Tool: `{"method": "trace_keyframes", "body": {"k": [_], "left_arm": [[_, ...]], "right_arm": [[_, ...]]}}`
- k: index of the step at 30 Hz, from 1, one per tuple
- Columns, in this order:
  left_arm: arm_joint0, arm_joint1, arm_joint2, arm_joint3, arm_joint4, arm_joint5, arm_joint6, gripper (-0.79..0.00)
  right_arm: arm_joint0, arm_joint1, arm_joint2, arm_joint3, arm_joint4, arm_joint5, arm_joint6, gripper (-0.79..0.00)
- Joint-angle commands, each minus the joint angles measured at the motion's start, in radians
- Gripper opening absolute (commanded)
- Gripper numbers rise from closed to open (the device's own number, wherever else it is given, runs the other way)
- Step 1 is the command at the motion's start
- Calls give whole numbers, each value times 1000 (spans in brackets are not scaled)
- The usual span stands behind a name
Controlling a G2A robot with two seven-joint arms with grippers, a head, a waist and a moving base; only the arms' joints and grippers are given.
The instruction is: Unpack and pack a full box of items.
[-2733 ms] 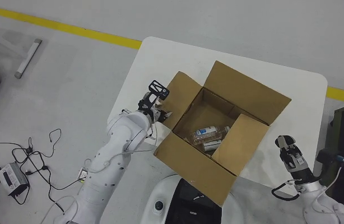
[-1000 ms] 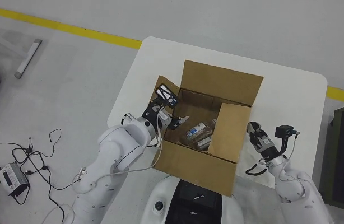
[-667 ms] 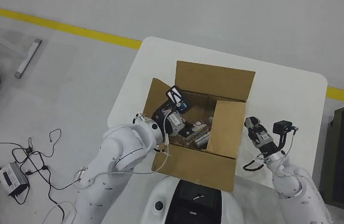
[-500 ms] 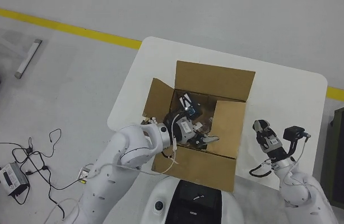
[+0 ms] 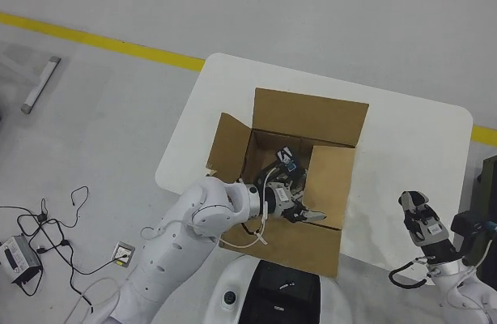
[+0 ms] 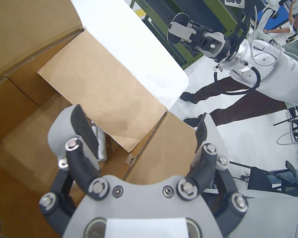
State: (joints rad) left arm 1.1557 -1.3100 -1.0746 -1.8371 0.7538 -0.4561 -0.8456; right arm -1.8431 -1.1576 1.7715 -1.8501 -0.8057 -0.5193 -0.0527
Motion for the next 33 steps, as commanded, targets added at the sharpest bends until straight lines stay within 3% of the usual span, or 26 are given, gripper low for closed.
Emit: {"method": "trace_keyframes", "body": {"k": [1, 7, 14, 23, 33], "left_arm": [[10, 0, 3, 9, -6, 15, 18, 0], [-48, -18, 50, 112, -124, 153, 53, 0], [-192, -53, 139, 339, -172, 258, 86, 0], [-289, -78, 183, 553, -213, 247, 135, 0], [-304, -91, 179, 617, -368, 192, 121, 0]], "right_arm": [[-7, 0, 8, 2, 1, -1, -3, -785], [-12, -1, 15, 17, -3, -1, -6, -785], [-22, -2, 22, 19, -7, -3, -9, -785], [-41, -2, 43, 23, -6, -2, -10, -785], [-20, -5, 6, 59, -19, -3, 15, -785]]}}
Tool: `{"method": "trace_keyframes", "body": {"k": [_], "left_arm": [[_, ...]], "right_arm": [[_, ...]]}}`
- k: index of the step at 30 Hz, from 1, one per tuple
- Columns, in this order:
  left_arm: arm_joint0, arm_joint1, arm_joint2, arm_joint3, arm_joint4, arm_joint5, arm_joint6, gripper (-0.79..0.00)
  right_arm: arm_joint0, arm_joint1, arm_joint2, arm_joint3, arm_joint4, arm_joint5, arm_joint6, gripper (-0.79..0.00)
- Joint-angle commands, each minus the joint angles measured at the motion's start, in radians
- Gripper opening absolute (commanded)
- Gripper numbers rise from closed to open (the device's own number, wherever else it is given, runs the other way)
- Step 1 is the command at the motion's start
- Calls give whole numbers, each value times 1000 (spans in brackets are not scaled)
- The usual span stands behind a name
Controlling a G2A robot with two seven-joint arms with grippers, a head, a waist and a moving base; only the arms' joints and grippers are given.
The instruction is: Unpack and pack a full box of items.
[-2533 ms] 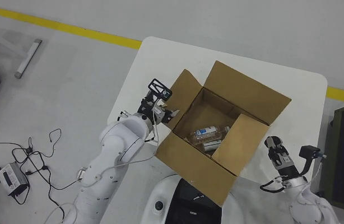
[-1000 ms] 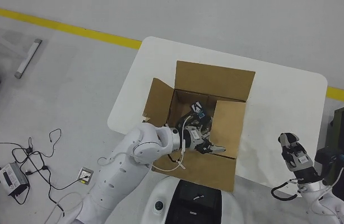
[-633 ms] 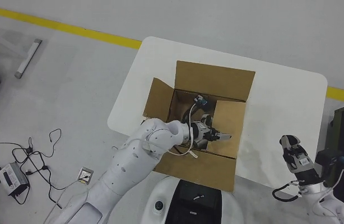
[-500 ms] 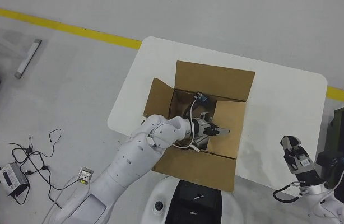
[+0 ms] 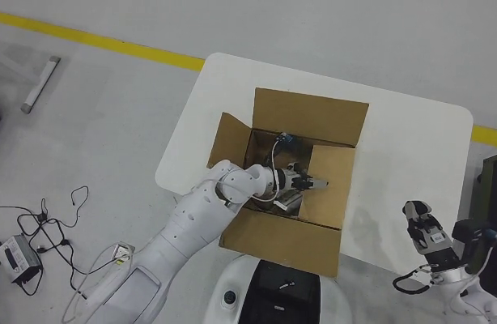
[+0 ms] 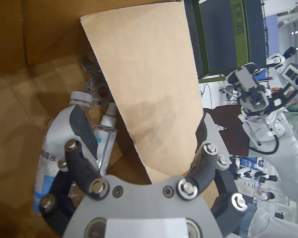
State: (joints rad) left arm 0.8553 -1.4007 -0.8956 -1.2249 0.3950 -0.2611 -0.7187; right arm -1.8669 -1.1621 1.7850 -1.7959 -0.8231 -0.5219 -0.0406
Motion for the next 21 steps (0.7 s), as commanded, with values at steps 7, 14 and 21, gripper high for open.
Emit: {"method": "trace_keyframes", "body": {"k": [7, 14, 21], "left_arm": [[-12, -10, 16, 29, -87, -34, -40, 0], [-15, -18, 9, 38, -209, -72, -45, 0], [-20, -22, -1, 1, -296, -88, -52, 0]], "right_arm": [[22, -3, -43, 39, -20, 2, 2, -785], [31, -5, -70, 58, -31, 3, 6, -785], [50, -8, -110, 72, -48, 4, 8, -785]]}}
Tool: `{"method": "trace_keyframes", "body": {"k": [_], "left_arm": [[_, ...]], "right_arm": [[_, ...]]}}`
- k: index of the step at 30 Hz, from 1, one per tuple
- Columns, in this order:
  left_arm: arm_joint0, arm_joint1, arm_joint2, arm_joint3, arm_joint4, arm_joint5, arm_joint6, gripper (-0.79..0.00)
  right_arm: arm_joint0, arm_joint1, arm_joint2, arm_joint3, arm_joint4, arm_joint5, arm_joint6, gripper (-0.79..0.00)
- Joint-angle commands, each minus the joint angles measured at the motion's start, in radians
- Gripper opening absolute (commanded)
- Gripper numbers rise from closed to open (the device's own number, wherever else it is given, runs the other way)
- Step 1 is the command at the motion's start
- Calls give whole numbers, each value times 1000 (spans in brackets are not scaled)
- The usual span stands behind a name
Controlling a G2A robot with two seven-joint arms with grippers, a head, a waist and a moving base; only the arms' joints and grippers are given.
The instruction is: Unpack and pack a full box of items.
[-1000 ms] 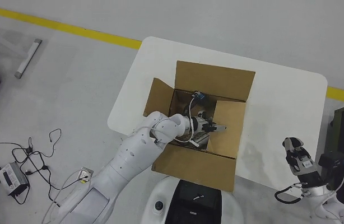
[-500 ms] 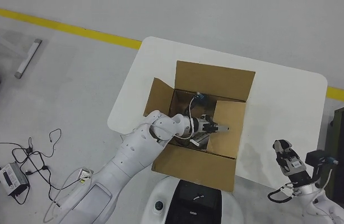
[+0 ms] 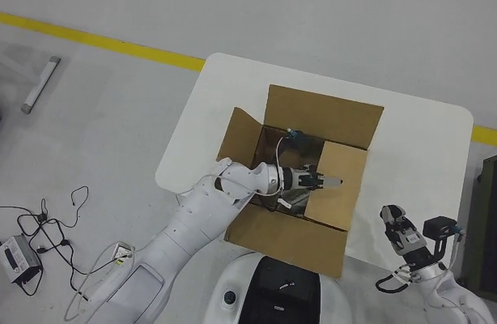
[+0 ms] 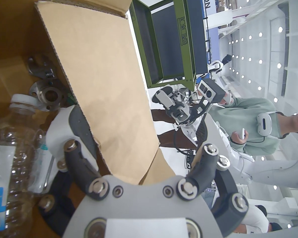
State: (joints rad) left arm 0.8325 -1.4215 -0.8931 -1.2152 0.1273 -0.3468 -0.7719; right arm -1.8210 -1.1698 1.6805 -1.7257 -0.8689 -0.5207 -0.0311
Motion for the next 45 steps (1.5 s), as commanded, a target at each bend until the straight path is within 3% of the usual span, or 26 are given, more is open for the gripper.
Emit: {"method": "trace_keyframes", "body": {"k": [1, 10, 18, 29, 35, 45], "left_arm": [[-1, 0, -4, -19, -28, -7, -2, 0], [4, -6, 6, -136, -89, 5, -6, 0], [-2, -39, 99, -174, -178, -8, 44, 0], [-71, -103, 245, -53, -146, -58, 119, 0], [-84, -124, 272, -2, -109, -85, 167, 0], [-71, -143, 304, 3, -88, -155, 151, 0]], "right_arm": [[6, -1, -10, 3, -2, 4, -3, -785], [-14, -1, 33, -12, 9, 46, -45, -785], [-74, 2, 147, -67, 57, 82, -70, -785], [-124, -1, 274, -118, 144, 112, -99, -785], [-135, -4, 324, -167, 256, 66, -107, -785], [-108, -4, 354, -215, 368, 11, -30, -785]]}}
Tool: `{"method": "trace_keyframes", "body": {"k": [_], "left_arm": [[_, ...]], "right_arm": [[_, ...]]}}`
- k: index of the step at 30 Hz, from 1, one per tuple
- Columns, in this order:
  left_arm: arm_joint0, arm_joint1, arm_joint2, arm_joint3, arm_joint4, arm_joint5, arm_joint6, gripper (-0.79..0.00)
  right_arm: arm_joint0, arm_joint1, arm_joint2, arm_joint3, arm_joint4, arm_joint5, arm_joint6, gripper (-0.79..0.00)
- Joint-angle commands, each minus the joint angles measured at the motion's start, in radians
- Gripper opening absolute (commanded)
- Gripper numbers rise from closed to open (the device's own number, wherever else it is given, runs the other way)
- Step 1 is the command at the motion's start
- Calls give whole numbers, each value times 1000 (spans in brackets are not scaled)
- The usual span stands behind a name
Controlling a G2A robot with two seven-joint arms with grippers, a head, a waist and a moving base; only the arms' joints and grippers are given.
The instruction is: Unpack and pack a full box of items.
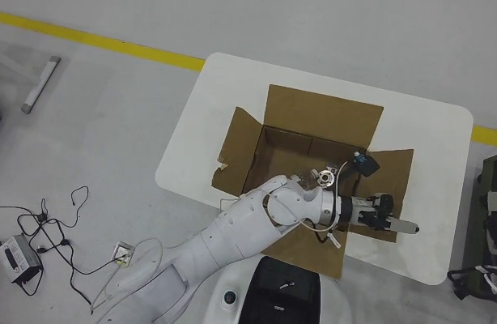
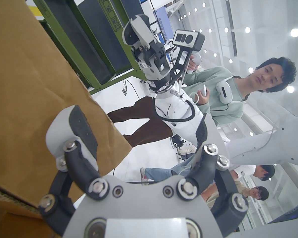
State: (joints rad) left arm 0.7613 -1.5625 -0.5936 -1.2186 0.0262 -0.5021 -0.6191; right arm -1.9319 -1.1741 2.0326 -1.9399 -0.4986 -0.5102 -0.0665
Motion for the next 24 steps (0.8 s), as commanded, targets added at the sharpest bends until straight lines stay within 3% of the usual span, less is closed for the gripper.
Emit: {"method": "trace_keyframes", "body": {"k": [1, 7, 11, 24], "left_arm": [[0, -3, 7, 11, 24, 1, 0, 0], [-4, -13, 26, 44, 81, 16, -4, 0], [-16, -20, 25, 64, 106, 85, -3, 0], [-8, -13, 5, -11, 254, 183, -16, 0]], "right_arm": [[4, 0, 3, 0, -2, -1, 9, -785], [5, -4, 7, 16, -29, 3, 13, -785], [1, -6, 9, 21, -36, -1, 8, -785], [4, -15, -16, 13, -54, -4, 13, -785]]}}
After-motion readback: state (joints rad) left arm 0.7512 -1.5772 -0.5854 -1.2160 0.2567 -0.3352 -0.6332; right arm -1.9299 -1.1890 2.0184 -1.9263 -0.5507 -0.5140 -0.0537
